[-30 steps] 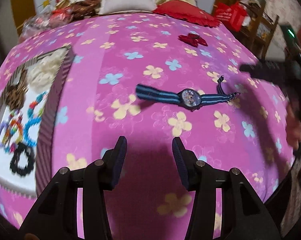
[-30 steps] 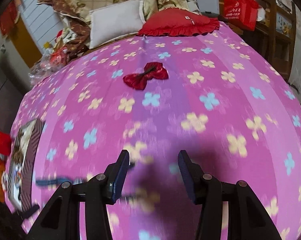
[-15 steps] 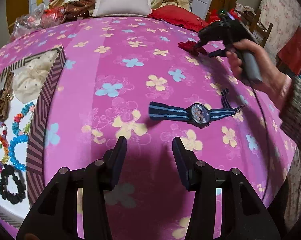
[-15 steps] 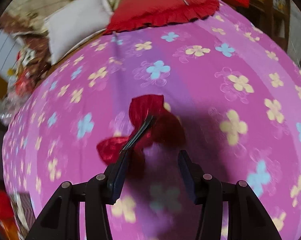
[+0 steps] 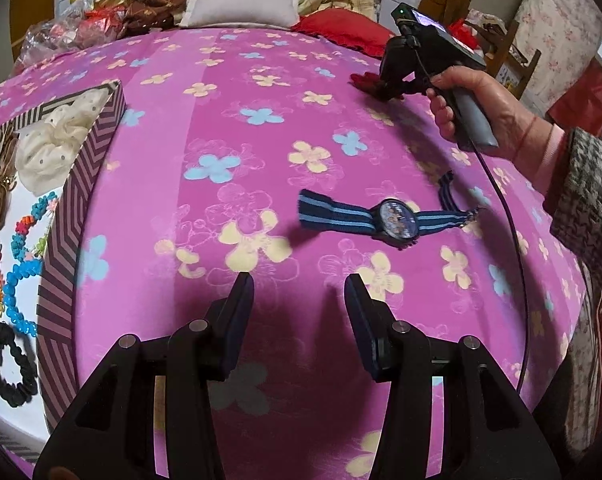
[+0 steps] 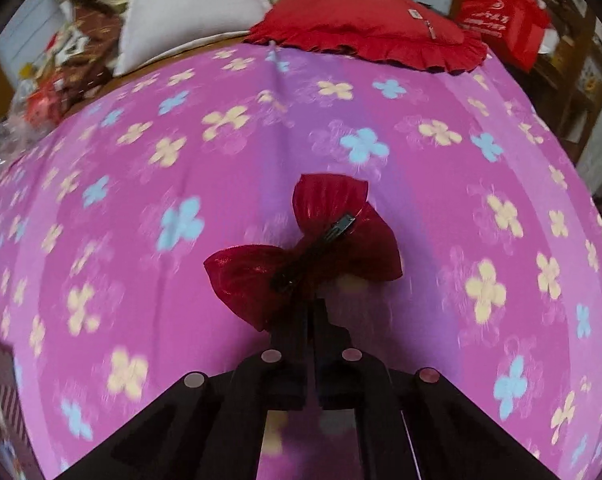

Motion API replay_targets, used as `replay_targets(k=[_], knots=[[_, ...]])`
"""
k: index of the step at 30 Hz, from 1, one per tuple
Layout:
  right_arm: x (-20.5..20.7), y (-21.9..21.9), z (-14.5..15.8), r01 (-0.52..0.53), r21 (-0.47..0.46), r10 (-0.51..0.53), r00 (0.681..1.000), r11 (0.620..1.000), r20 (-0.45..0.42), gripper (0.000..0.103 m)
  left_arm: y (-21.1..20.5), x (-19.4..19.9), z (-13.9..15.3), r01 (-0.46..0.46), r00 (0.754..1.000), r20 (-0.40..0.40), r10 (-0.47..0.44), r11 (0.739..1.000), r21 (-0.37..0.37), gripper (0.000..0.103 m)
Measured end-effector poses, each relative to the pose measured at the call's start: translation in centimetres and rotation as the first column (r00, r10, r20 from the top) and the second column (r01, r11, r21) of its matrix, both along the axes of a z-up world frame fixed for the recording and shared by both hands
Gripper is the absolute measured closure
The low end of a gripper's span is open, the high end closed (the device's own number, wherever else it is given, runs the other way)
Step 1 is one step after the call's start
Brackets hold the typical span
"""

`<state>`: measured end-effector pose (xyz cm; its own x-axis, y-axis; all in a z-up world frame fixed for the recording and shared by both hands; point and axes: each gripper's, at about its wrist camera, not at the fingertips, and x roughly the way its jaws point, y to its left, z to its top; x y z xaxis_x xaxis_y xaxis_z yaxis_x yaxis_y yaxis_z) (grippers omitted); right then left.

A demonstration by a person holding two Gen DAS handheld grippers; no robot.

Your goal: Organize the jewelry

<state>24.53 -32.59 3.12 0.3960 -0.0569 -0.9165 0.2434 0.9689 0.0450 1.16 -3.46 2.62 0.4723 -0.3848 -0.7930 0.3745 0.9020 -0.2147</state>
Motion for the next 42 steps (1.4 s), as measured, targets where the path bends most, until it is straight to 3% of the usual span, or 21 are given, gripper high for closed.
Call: replay_targets(k=[4,9,14,23,29,32,33,35,36,37,39,42], knots=[[-4.9,-0.3,1.1,-0.061,0.024,0.061,0.998,0.998,0.004,0.101,-0.2,-0.5,0.2,0.02,1.0,0.002,-0.02,0.999,-0.025,0.056],[-13.4,-1.8,2.8,-0.133,-0.071,0.137,0.99,0.989,0.046,0.101,-0.4,-0.3,-0.2,0.018,0.999,-0.032,-0.02,0.998,-0.058,0.053],[-19.2,-3.1,2.4,-0.172,0.025,0.17,0.982,0.985,0.078,0.101,-1.9,0.7,-0.6,0.012,0.996,-0.093,-0.017,0.999,-0.053,0.053],[-24.8,-1.7,1.0,-0.235,0.119,0.219,0.966,0.965,0.134,0.101,-8.2,5.3,-0.5,0.054,0.989,-0.142,-0.046,0.997,0.052,0.053],[-27.4,-4.3,0.7,-0.184,0.054,0.174,0.973,0.981,0.148,0.101,-13.0,9.3,-0.5,0.079,0.986,-0.155,-0.067,0.994,0.072,0.053],[-27.8,-5.9,0.9,-0.161,0.07,0.148,0.976,0.984,0.16,0.101,-15.1,10.9,-0.4,0.081,0.985,-0.159,-0.069,0.994,0.067,0.053],[-28.0,-6.3,1.1,-0.161,0.086,0.144,0.974,0.983,0.172,0.099,-15.3,11.1,-0.1,0.077,0.983,-0.172,-0.068,0.996,0.048,0.053],[-28.5,-6.6,1.6,-0.17,0.107,0.146,0.968,0.98,0.204,0.08,-14.9,10.5,1.5,0.068,0.984,-0.162,-0.07,0.998,-0.018,0.053],[-28.7,-6.7,1.9,-0.167,0.108,0.141,0.965,0.98,0.221,0.058,-14.7,9.9,2.3,0.071,0.986,-0.149,-0.075,0.997,-0.03,0.053],[-29.0,-6.8,2.3,-0.158,0.104,0.128,0.961,0.982,0.247,0.052,-14.2,9.2,3.2,0.071,0.989,-0.129,-0.074,0.997,-0.029,0.053],[-29.5,-6.6,3.2,-0.158,0.097,0.124,0.949,0.983,0.291,0.052,-12.5,7.1,5.0,0.046,0.996,-0.073,-0.048,0.999,-0.026,0.052],[-30.1,-5.4,4.7,-0.194,0.108,0.144,0.922,0.975,0.358,0.052,-9.2,4.4,6.1,-0.01,0.999,-0.05,0.009,1.0,-0.009,0.05]])
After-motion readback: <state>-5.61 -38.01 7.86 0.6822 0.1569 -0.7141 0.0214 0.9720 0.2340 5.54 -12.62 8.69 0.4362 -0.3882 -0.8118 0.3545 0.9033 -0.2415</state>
